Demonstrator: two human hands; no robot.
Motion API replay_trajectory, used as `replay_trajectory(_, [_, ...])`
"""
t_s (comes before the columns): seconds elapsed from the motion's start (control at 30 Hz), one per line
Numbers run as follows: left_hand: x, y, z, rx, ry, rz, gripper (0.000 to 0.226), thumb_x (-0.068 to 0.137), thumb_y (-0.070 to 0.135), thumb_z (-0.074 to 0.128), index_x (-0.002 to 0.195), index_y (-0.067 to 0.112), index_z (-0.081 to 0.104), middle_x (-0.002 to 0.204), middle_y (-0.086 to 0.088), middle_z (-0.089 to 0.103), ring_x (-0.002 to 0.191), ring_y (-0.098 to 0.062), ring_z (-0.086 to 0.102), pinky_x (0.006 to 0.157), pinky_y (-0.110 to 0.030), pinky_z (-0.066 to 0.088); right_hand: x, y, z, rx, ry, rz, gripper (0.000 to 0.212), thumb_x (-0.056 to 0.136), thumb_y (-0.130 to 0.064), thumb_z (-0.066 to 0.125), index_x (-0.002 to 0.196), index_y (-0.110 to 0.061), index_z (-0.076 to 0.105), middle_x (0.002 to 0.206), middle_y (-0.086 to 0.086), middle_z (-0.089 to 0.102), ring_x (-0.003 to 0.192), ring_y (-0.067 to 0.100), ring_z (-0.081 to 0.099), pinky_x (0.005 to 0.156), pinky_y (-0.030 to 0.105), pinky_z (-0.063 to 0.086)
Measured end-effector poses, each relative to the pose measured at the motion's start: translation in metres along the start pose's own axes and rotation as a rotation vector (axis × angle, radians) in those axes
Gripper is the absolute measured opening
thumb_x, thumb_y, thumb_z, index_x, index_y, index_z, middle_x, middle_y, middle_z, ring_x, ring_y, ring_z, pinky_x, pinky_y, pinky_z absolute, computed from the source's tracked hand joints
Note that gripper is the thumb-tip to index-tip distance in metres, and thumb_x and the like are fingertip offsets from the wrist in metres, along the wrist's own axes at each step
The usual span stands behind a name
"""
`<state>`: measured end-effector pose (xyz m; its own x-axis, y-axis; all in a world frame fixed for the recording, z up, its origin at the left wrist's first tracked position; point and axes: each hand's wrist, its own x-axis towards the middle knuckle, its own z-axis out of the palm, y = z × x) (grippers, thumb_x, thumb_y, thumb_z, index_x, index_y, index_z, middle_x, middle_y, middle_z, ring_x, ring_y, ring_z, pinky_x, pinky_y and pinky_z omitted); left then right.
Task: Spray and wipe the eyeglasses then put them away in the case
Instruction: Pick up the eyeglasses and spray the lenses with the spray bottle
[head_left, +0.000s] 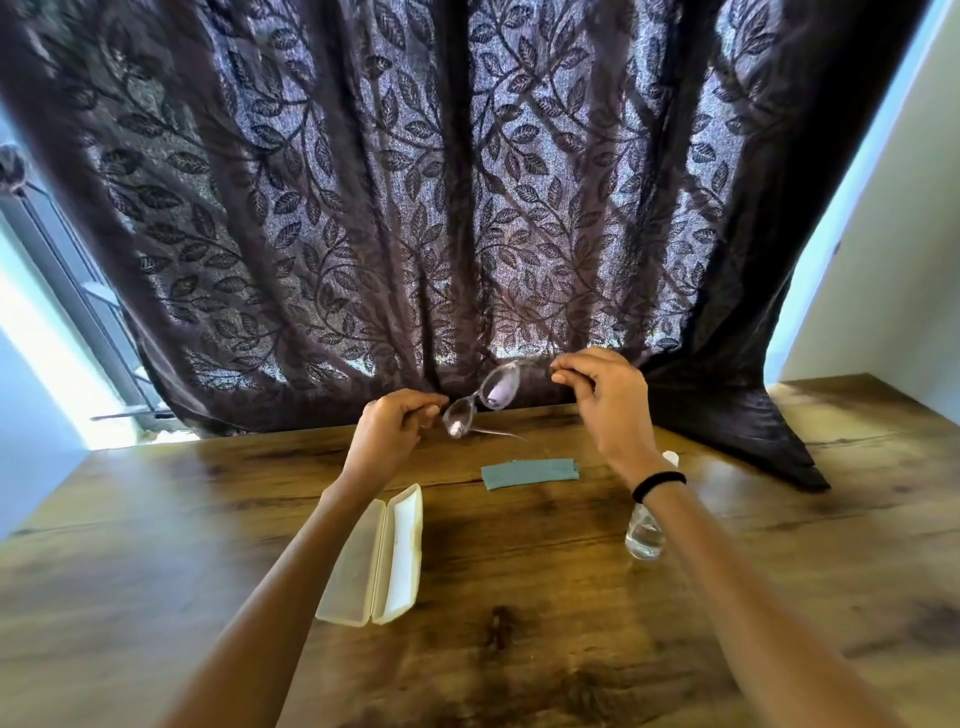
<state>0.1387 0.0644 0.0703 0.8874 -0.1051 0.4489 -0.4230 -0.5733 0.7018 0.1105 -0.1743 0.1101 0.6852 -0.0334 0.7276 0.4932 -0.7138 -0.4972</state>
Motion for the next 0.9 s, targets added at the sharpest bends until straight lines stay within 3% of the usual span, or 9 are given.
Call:
replay_trajectory(0.1, [0.006, 0.019, -0.005, 0.043, 0.073, 0.1, 0.02, 0.087, 0.008, 0.06, 0.103, 0.014, 0.071, 0.09, 0.005, 0.065, 0.079, -0.006, 0.061, 0.074, -0.03, 0.055, 0.0, -0.007, 0.001, -0.071, -0.047, -0.086, 0.014, 0.081, -0.001, 0.063, 0.093, -0.003, 0.071, 0.085, 0.009, 0.07, 0.084, 0.021, 0.061, 0.075, 0.032, 0.053])
replay_trajectory(0.23, [0.012, 0.054, -0.008, 0.051, 0.111, 0.218, 0.018, 0.085, 0.011, 0.063, 0.1, 0.015, 0.072, 0.087, 0.005, 0.066, 0.071, 0.007, 0.056, 0.072, -0.012, 0.046, -0.002, -0.017, 0.005, -0.178, -0.09, -0.158, 0.014, 0.081, 0.003, 0.062, 0.091, -0.003, 0.071, 0.082, 0.009, 0.069, 0.079, 0.024, 0.06, 0.068, 0.034, 0.054])
replay_trajectory(0.43, [0.009, 0.088, 0.003, 0.362, 0.042, 0.413, 0.016, 0.082, 0.019, 0.065, 0.096, 0.017, 0.073, 0.092, -0.001, 0.071, 0.09, -0.019, 0.056, 0.072, -0.032, 0.049, -0.006, -0.025, 0.009, -0.324, -0.135, -0.235, 0.013, 0.077, 0.007, 0.061, 0.08, -0.002, 0.07, 0.073, 0.01, 0.065, 0.07, 0.027, 0.058, 0.06, 0.033, 0.048])
replay_trajectory(0.53, [0.01, 0.092, 0.008, 0.491, -0.102, 0.369, 0.017, 0.081, 0.018, 0.064, 0.096, 0.014, 0.072, 0.094, -0.006, 0.07, 0.094, -0.025, 0.054, 0.081, -0.04, 0.048, -0.008, -0.028, 0.01, -0.365, -0.12, -0.269, 0.017, 0.069, 0.015, 0.061, 0.069, -0.002, 0.065, 0.067, 0.01, 0.063, 0.066, 0.028, 0.057, 0.057, 0.033, 0.049])
replay_trajectory(0.63, [0.01, 0.092, 0.014, 0.577, -0.167, 0.328, 0.016, 0.081, 0.013, 0.06, 0.093, 0.009, 0.069, 0.096, -0.009, 0.068, 0.097, -0.028, 0.056, 0.083, -0.04, 0.046, -0.009, -0.031, 0.011, -0.393, -0.162, -0.293, 0.021, 0.068, 0.016, 0.057, 0.072, -0.003, 0.065, 0.071, 0.01, 0.064, 0.069, 0.029, 0.057, 0.06, 0.036, 0.051])
replay_trajectory(0.83, [0.008, 0.082, 0.017, 0.464, -0.016, 0.255, 0.013, 0.081, 0.012, 0.061, 0.089, 0.012, 0.072, 0.088, -0.008, 0.07, 0.088, -0.027, 0.06, 0.072, -0.038, 0.048, -0.014, -0.039, 0.009, -0.384, -0.116, -0.352, 0.018, 0.078, 0.008, 0.059, 0.09, 0.0, 0.068, 0.085, 0.01, 0.069, 0.076, 0.026, 0.06, 0.066, 0.035, 0.053])
replay_trajectory(0.9, [0.008, 0.074, 0.014, 0.343, 0.076, 0.163, 0.011, 0.079, 0.013, 0.067, 0.087, 0.012, 0.074, 0.085, -0.007, 0.074, 0.081, -0.023, 0.065, 0.071, -0.026, 0.049, -0.016, -0.038, 0.003, -0.323, -0.005, -0.336, 0.02, 0.078, 0.006, 0.066, 0.097, 0.001, 0.068, 0.092, 0.011, 0.069, 0.08, 0.025, 0.061, 0.069, 0.034, 0.053])
